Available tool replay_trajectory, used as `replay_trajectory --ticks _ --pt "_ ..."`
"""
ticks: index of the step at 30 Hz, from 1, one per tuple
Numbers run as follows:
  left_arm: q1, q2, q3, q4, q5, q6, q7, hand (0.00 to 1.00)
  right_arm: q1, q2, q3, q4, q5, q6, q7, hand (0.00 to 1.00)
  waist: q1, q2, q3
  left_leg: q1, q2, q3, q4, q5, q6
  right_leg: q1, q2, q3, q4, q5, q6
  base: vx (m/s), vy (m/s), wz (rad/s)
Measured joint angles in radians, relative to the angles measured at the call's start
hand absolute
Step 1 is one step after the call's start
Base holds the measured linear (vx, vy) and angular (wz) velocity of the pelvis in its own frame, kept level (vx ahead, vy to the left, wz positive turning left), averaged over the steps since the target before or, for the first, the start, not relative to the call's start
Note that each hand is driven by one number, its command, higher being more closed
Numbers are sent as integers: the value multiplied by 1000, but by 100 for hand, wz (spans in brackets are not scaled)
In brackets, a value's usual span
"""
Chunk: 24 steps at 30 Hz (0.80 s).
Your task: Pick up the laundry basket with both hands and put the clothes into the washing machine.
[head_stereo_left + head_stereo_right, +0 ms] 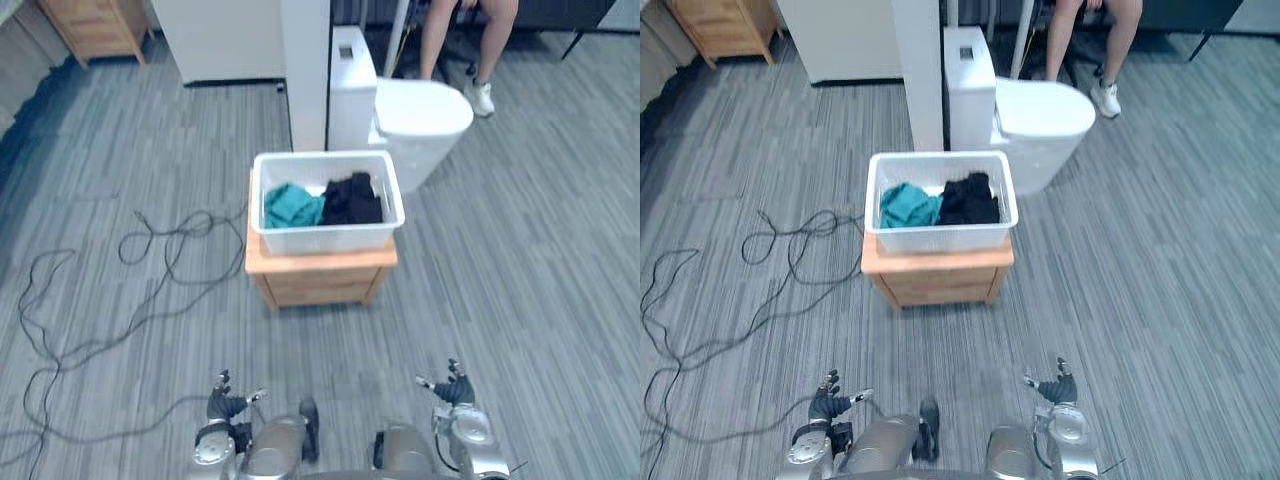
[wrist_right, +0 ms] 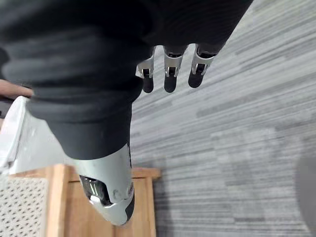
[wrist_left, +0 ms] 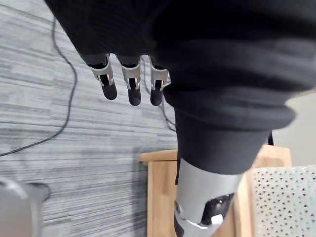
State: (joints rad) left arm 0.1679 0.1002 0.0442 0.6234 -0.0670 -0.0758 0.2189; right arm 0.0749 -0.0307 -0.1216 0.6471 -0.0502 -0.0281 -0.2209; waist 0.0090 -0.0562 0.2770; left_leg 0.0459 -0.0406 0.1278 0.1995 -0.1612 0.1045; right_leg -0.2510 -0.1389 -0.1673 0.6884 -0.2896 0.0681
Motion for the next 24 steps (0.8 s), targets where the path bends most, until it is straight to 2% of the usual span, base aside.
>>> replay_trajectory --ticks 1,2,3,4,5,6,7,8,9,10,11,12,13,14,15,16,18,19,24 --pt "-1 2 -3 18 1 0 -1 0 4 -1 0 1 0 0 0 0 -9 -1 -1 35 5 -22 -1 -15 -26 4 47 13 -209 44 0 482 -65 42" --pt "3 3 -2 19 1 0 -1 0 9 0 0 0 0 0 0 0 -13 -4 -3 44 4 -30 2 -26 -43 4 63 28 -288 90 -6 404 -76 58" --pt "6 4 -2 21 4 0 -1 0 17 2 0 -1 -1 0 0 0 -22 -16 -7 52 -3 -44 15 -49 -73 4 79 60 -383 181 -22 325 -96 56" --pt "6 6 -2 27 11 0 -1 0 27 3 0 -2 -1 0 0 0 -24 -29 -11 59 -12 -53 25 -66 -86 4 80 77 -404 275 -50 392 -100 70" --pt "-1 -8 -2 52 24 2 -1 0 38 -14 -3 1 -1 4 1 0 -26 -1 -13 73 3 -74 46 -97 -98 8 86 61 -363 289 -81 457 -147 48" --pt "12 -22 0 53 42 1 -1 0 45 -14 -4 -9 -1 5 1 0 -21 11 -21 69 28 -75 70 -103 -111 19 97 48 -365 260 -93 363 -122 34" --pt "15 -26 0 54 42 1 -2 0 45 -11 -3 -18 -1 5 1 0 -21 11 -21 61 34 -72 94 -107 -119 28 97 42 -368 237 -92 322 -170 31" --pt "12 -39 4 54 43 2 -2 0 53 -7 -3 -52 -1 4 1 0 -26 19 -16 16 56 -67 205 -124 -148 46 101 19 -369 203 -93 286 -163 46" --pt "9 -52 8 51 42 2 -2 0 68 -2 -1 -84 0 5 0 0 -24 23 -13 -55 89 -37 379 -115 -180 78 109 7 -380 182 -109 275 -151 47" --pt "11 -58 8 46 42 2 -2 0 77 3 -1 -104 1 5 -1 0 -22 25 -11 -95 114 -14 472 -103 -209 99 115 1 -391 176 -114 270 -105 16" --pt "20 -62 10 23 42 2 -2 0 94 13 0 -143 1 4 -11 0 -11 26 -12 -142 166 35 562 -121 -187 142 130 0 -408 168 -125 210 -55 -14" --pt "25 -62 8 -2 41 2 -2 0 96 20 0 -171 1 0 -22 0 6 23 -14 -167 188 48 550 -139 -158 159 130 7 -410 158 -121 237 -45 -24" --pt "27 -62 7 -12 40 1 -2 0 93 20 -2 -180 1 -4 -24 0 6 22 -16 -177 192 45 519 -143 -151 162 128 11 -410 159 -114 217 1 -28" --pt "29 -66 7 -24 40 1 -2 0 85 23 -8 -193 1 -6 -31 0 8 28 -18 -192 197 34 414 -142 -152 166 127 24 -412 157 -110 242 65 -28" --pt "31 -67 7 -24 39 1 -2 0 79 23 -9 -194 1 -6 -38 0 8 36 -22 -197 196 15 314 -136 -158 165 126 34 -413 156 -104 250 140 -44" --pt "33 -70 9 -23 37 4 -2 0 83 20 -28 -197 1 -4 -40 0 7 46 -33 -179 191 12 179 -44 -159 164 128 57 -410 144 -75 249 190 -38" --pt "36 -70 10 -32 31 5 -1 0 99 32 -37 -216 1 0 -41 0 7 40 -41 -155 169 25 144 -35 -154 170 110 62 -418 145 -64 184 135 -15" --pt "39 -68 12 -60 30 5 -2 0 131 33 -41 -255 1 1 -41 0 7 41 -42 -136 144 38 123 -34 -152 184 89 66 -434 138 -47 159 111 -1" --pt "59 -54 49 -189 15 4 -2 0 127 33 -41 -365 0 2 -41 0 7 44 -46 -110 125 70 60 -28 -141 192 80 97 -492 156 -24 115 71 -16"
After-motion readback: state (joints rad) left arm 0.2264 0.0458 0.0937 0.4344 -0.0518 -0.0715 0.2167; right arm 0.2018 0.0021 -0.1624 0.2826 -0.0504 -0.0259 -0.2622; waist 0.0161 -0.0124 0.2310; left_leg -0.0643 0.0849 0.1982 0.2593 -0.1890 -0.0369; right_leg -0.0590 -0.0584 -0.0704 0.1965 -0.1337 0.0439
